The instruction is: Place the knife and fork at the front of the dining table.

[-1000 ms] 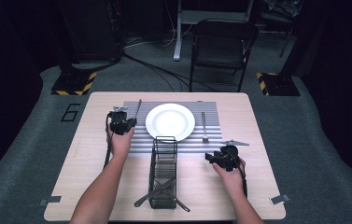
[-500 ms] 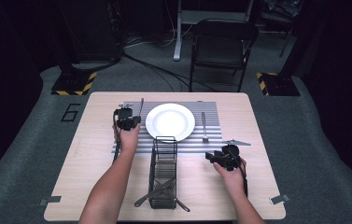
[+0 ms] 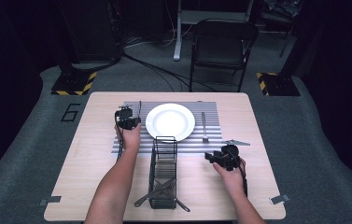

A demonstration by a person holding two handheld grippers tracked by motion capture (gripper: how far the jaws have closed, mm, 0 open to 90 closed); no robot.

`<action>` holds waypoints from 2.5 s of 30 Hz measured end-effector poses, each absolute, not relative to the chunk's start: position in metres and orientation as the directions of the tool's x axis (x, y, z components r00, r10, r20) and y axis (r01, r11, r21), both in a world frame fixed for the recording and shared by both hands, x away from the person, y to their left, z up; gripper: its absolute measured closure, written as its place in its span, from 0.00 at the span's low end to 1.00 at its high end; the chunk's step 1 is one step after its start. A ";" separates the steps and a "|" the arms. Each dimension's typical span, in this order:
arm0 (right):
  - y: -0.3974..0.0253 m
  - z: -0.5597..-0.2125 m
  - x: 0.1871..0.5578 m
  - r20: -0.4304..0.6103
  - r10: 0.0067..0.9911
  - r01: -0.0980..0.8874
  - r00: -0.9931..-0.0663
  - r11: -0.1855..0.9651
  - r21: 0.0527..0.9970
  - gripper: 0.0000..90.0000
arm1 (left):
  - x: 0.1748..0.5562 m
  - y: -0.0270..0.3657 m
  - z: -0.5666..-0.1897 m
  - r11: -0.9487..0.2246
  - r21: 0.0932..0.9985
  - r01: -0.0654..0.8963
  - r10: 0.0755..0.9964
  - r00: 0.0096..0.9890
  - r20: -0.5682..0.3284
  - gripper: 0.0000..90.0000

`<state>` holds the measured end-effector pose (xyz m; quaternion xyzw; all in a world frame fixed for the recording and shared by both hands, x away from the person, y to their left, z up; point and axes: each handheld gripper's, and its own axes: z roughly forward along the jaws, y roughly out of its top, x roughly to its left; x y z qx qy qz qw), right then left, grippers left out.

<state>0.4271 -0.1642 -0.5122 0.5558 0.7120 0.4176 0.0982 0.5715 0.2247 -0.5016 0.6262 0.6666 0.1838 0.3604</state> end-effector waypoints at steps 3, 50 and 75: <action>-0.165 -0.512 0.427 0.323 0.873 0.707 -0.364 0.033 0.707 0.56 | 0.574 0.222 -0.504 0.150 0.695 0.703 0.969 0.036 -0.245 0.91; -0.165 -0.511 0.428 0.321 0.870 0.700 -0.375 0.038 0.713 0.56 | 0.566 0.241 -0.501 0.141 0.686 0.714 0.968 0.047 -0.247 0.71; -0.175 -0.506 0.426 0.319 0.882 0.685 -0.346 0.005 0.728 0.54 | 0.518 0.269 -0.476 -0.058 0.708 0.704 0.957 0.241 -0.162 0.52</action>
